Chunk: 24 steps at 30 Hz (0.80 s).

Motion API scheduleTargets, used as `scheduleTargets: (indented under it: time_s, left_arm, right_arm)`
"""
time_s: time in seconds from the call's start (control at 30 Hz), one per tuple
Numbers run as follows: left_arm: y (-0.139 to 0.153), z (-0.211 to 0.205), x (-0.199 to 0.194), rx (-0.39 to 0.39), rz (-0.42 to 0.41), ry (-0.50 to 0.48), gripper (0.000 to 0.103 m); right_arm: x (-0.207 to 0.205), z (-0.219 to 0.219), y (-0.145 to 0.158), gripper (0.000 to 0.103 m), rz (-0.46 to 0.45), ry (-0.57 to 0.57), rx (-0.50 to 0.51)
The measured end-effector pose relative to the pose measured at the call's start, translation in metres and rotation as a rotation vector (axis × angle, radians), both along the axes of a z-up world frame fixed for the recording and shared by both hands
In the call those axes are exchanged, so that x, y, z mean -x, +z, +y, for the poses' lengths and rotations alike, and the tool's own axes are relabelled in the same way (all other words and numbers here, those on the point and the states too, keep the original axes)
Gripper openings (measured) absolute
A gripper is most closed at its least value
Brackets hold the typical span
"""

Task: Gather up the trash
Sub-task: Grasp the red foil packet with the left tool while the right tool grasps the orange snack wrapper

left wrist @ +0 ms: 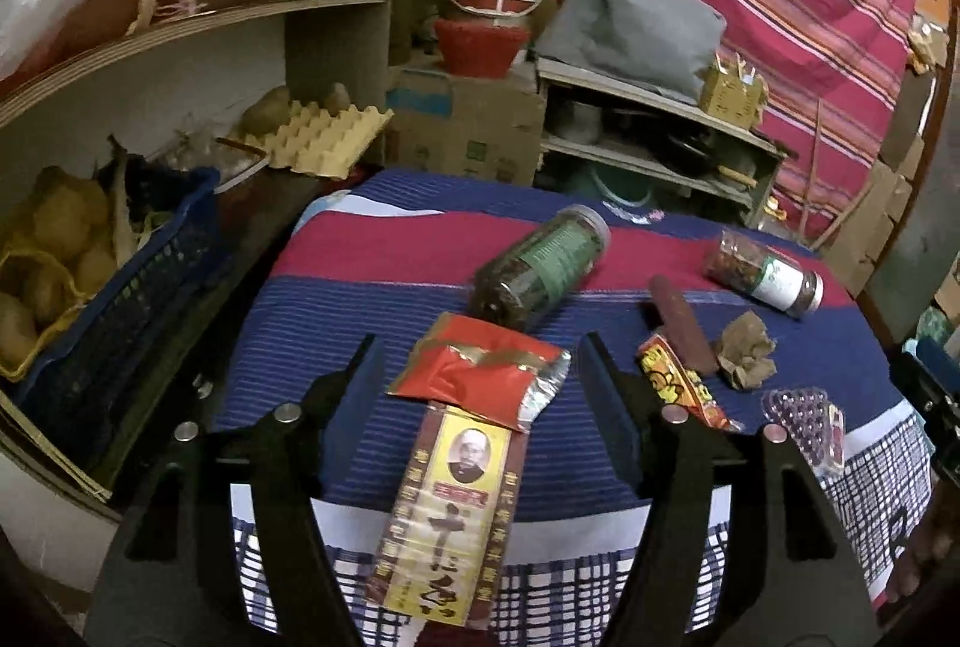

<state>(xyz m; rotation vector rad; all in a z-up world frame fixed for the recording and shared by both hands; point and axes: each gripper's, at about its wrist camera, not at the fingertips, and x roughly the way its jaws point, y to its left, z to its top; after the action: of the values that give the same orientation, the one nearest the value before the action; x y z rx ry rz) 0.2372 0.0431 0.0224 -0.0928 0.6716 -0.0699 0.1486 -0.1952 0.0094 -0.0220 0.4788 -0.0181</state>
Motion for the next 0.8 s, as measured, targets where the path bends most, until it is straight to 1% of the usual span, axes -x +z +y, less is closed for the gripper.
scheduleTargets:
  time_s: [0.1, 0.23, 0.27, 0.3, 0.4, 0.43, 0.5, 0.6, 0.63, 0.67, 0.7, 0.73, 0.77, 0.8]
  left_arm:
    - [0.000, -0.003, 0.000, -0.024, -0.008, 0.004, 0.068]
    - [-0.006, -0.002, -0.003, -0.047, 0.006, 0.016, 0.069]
    - [-0.007, 0.001, -0.004, -0.046, 0.012, 0.025, 0.071]
    - [-0.009, 0.004, -0.006, -0.038, 0.018, 0.034, 0.076]
    - [-0.017, 0.011, -0.011, -0.029, 0.044, 0.036, 0.079]
    - [-0.020, 0.010, -0.012, -0.033, 0.055, 0.030, 0.080]
    - [-0.027, 0.009, -0.015, -0.064, 0.077, 0.024, 0.082]
    - [-0.033, 0.004, -0.018, -0.099, 0.092, 0.016, 0.084]
    - [-0.036, 0.002, -0.019, -0.109, 0.097, 0.013, 0.085]
    - [-0.038, 0.001, -0.021, -0.116, 0.103, 0.008, 0.085]
    - [-0.041, -0.002, -0.023, -0.129, 0.111, 0.004, 0.085]
    - [-0.043, -0.003, -0.025, -0.137, 0.114, 0.003, 0.085]
    - [-0.045, -0.004, -0.026, -0.147, 0.119, 0.002, 0.085]
    - [-0.047, -0.005, -0.028, -0.150, 0.121, 0.001, 0.085]
  right_arm:
    - [-0.002, 0.006, -0.001, 0.081, 0.009, 0.007, -0.014]
    - [-0.017, 0.015, -0.009, 0.081, 0.064, 0.023, -0.066]
    - [-0.023, 0.018, -0.012, 0.081, 0.083, 0.031, -0.080]
    - [-0.029, 0.022, -0.016, 0.081, 0.103, 0.040, -0.097]
    - [-0.048, 0.041, -0.031, 0.081, 0.166, 0.067, -0.121]
    - [-0.055, 0.051, -0.039, 0.081, 0.191, 0.080, -0.119]
    - [-0.065, 0.064, -0.051, 0.081, 0.229, 0.094, -0.093]
    - [-0.082, 0.081, -0.074, 0.081, 0.307, 0.077, -0.032]
    - [-0.086, 0.084, -0.081, 0.080, 0.328, 0.074, -0.029]
    - [-0.088, 0.085, -0.085, 0.076, 0.341, 0.068, -0.026]
    - [-0.090, 0.087, -0.089, 0.069, 0.356, 0.069, -0.020]
    - [-0.093, 0.090, -0.093, 0.056, 0.374, 0.072, -0.002]
    - [-0.096, 0.091, -0.097, 0.045, 0.385, 0.064, 0.031]
    - [-0.097, 0.091, -0.101, 0.040, 0.395, 0.061, 0.054]
